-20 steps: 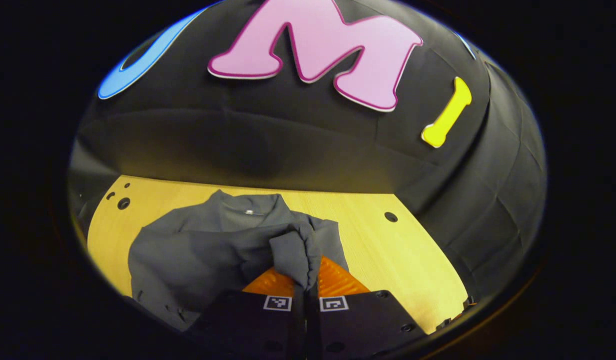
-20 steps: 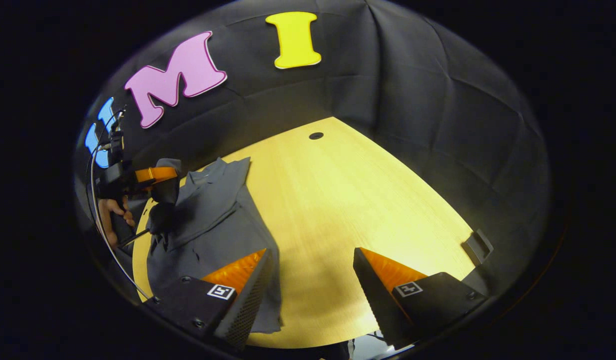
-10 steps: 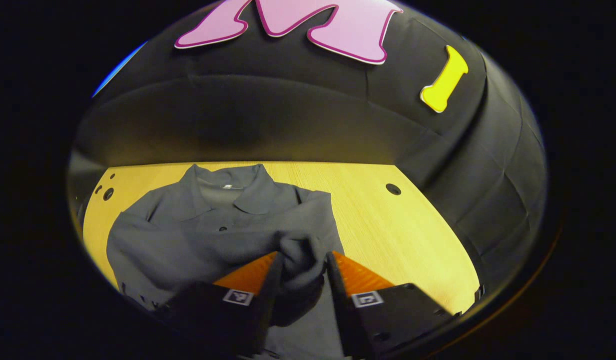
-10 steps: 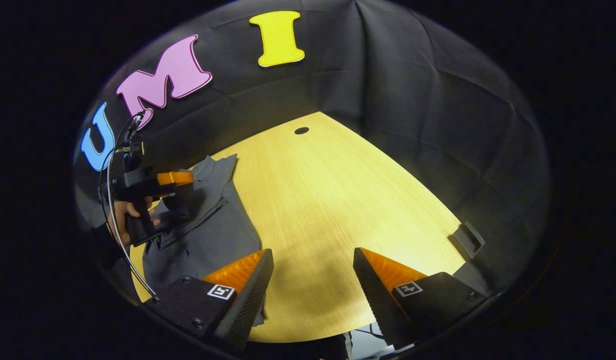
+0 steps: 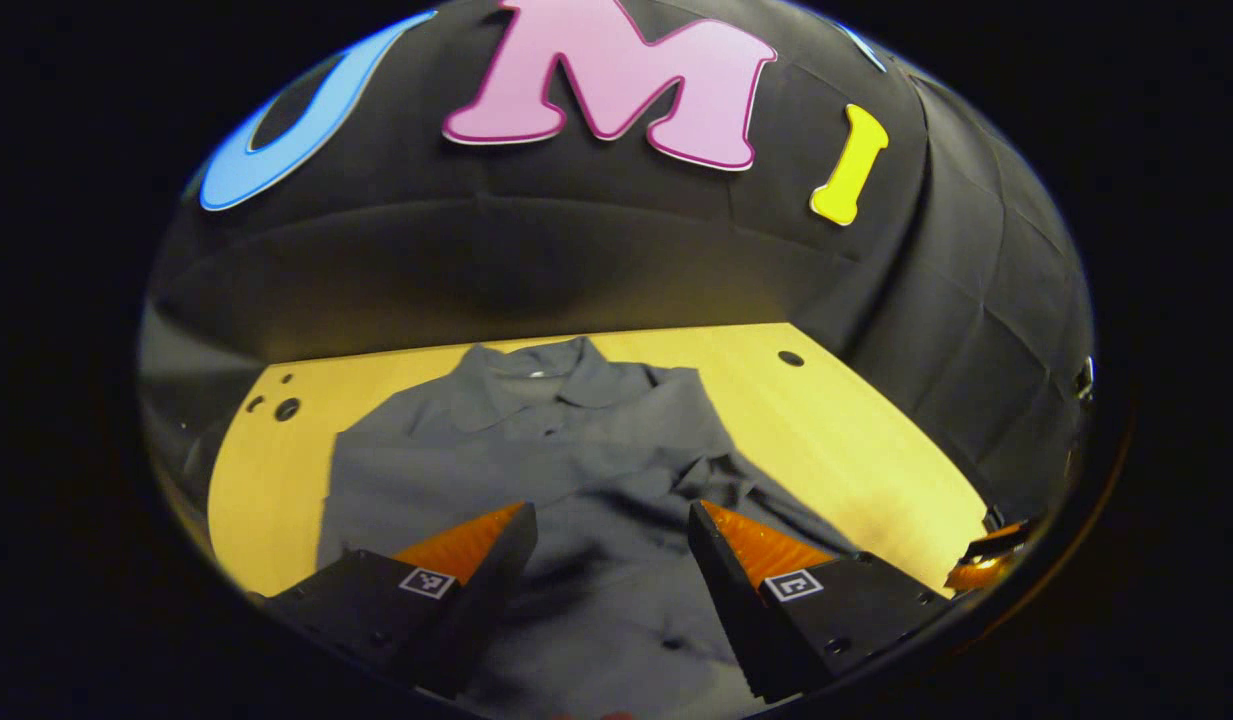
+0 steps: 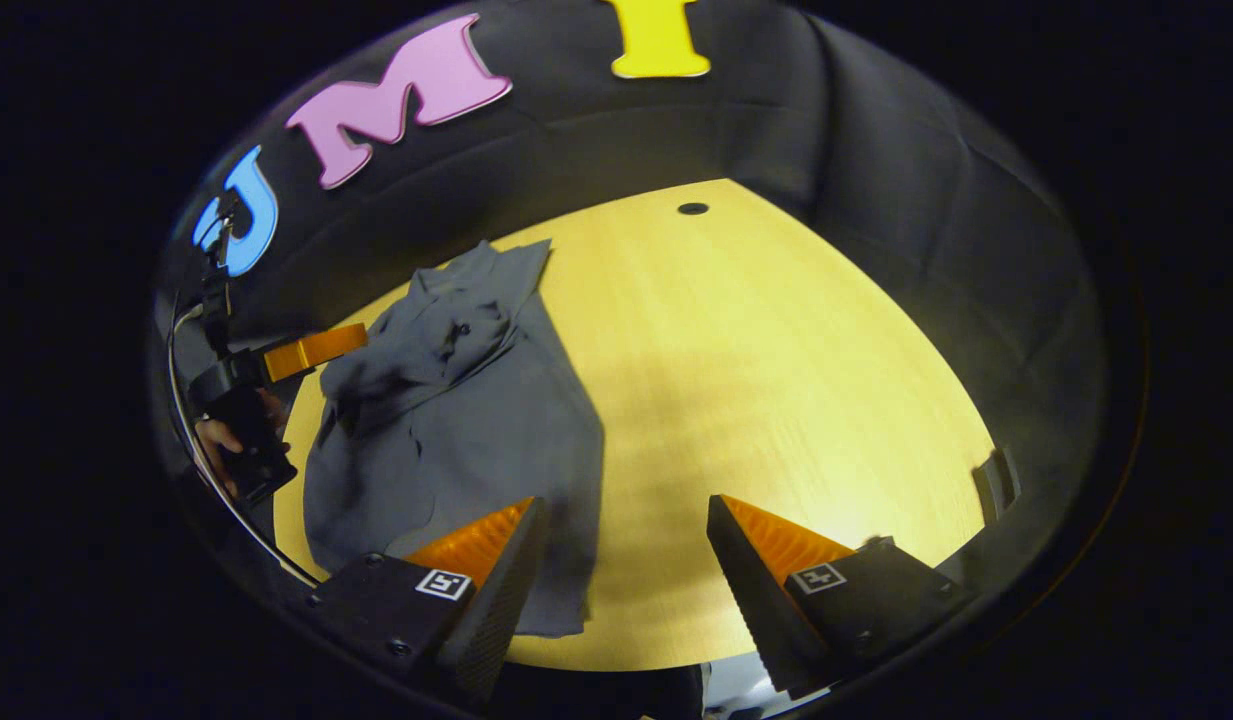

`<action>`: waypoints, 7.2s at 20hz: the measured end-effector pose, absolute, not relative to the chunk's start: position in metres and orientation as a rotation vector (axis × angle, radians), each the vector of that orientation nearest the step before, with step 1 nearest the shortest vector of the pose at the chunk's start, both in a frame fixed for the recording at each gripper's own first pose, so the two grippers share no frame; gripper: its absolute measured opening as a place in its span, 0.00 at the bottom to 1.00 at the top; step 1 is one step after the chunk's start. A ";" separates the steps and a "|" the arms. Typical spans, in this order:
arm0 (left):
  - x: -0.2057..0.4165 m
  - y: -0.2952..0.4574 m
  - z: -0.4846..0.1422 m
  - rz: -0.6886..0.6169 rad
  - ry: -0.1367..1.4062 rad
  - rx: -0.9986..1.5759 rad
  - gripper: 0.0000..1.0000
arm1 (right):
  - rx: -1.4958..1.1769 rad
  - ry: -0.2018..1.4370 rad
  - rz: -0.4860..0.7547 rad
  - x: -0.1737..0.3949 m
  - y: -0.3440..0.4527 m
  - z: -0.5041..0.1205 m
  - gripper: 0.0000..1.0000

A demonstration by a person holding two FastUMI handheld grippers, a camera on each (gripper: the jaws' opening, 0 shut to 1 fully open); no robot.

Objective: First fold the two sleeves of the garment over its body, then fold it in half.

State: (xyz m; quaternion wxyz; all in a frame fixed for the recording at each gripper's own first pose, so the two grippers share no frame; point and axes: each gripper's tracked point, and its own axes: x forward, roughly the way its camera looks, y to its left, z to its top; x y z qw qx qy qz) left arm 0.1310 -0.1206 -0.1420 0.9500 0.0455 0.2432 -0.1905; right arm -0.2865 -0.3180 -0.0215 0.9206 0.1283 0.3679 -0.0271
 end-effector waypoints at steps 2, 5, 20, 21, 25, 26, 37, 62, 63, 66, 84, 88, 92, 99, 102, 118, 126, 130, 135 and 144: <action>0.109 -0.078 -0.150 -0.340 0.509 0.076 0.96 | 0.250 0.782 -0.008 -0.285 -0.296 -0.027 0.99; 0.076 -0.017 -0.166 -0.258 0.551 0.015 0.96 | 0.290 0.838 0.021 -0.286 -0.268 -0.040 0.99; -0.047 0.145 -0.286 -0.062 0.743 0.037 0.97 | 0.265 0.977 -0.096 -0.310 -0.259 -0.106 0.99; -0.046 0.145 -0.285 -0.061 0.741 0.014 0.98 | 0.260 0.987 -0.098 -0.314 -0.255 -0.107 0.99; -0.042 0.131 -0.284 -0.086 0.743 0.007 0.97 | 0.249 0.981 -0.090 -0.308 -0.239 -0.111 0.99; -0.041 0.124 -0.285 -0.102 0.749 0.022 0.98 | 0.241 0.981 -0.089 -0.309 -0.236 -0.111 0.99; -0.046 0.063 -0.290 -0.241 0.767 0.163 0.83 | 0.084 0.988 -0.094 -0.305 -0.218 -0.118 0.80; 0.004 0.033 -0.174 -0.159 0.649 -0.074 0.07 | 0.226 0.794 0.146 -0.222 -0.196 -0.014 0.10; 0.009 0.032 -0.169 -0.158 0.639 -0.069 0.07 | 0.219 0.783 0.150 -0.218 -0.196 -0.007 0.10; 0.024 0.032 -0.150 -0.162 0.606 -0.062 0.07 | 0.196 0.736 0.161 -0.202 -0.195 0.013 0.10; 0.202 0.012 -0.052 -0.182 0.336 0.021 0.07 | 0.090 0.482 0.189 -0.019 -0.190 0.091 0.10; 0.246 0.002 -0.049 -0.195 0.295 0.009 0.07 | 0.073 0.441 0.176 0.023 -0.189 0.099 0.10; 0.290 0.007 -0.058 -0.188 0.286 0.002 0.07 | 0.079 0.413 0.164 0.063 -0.190 0.103 0.10; 0.349 0.004 -0.098 -0.204 0.308 0.021 0.07 | 0.064 0.425 0.126 0.114 -0.193 0.063 0.10; 0.364 -0.002 -0.114 -0.214 0.307 -0.028 0.07 | 0.070 0.455 0.103 0.127 -0.194 0.039 0.10; 0.318 0.030 -0.072 -0.109 0.305 -0.003 0.87 | 0.127 0.401 0.072 0.097 -0.207 0.089 0.97; 0.211 0.064 0.029 -0.013 0.128 -0.034 0.96 | 0.047 0.266 0.062 0.005 -0.196 0.157 0.98; 0.153 0.072 0.070 -0.004 0.016 0.027 0.96 | 0.056 0.196 0.049 -0.046 -0.189 0.186 0.99; 0.086 0.076 0.088 0.029 -0.070 -0.020 0.96 | 0.097 0.119 0.027 -0.104 -0.179 0.207 0.99; 0.009 0.065 0.062 -0.012 -0.097 0.007 0.96 | 0.150 0.078 -0.018 -0.197 -0.170 0.183 0.98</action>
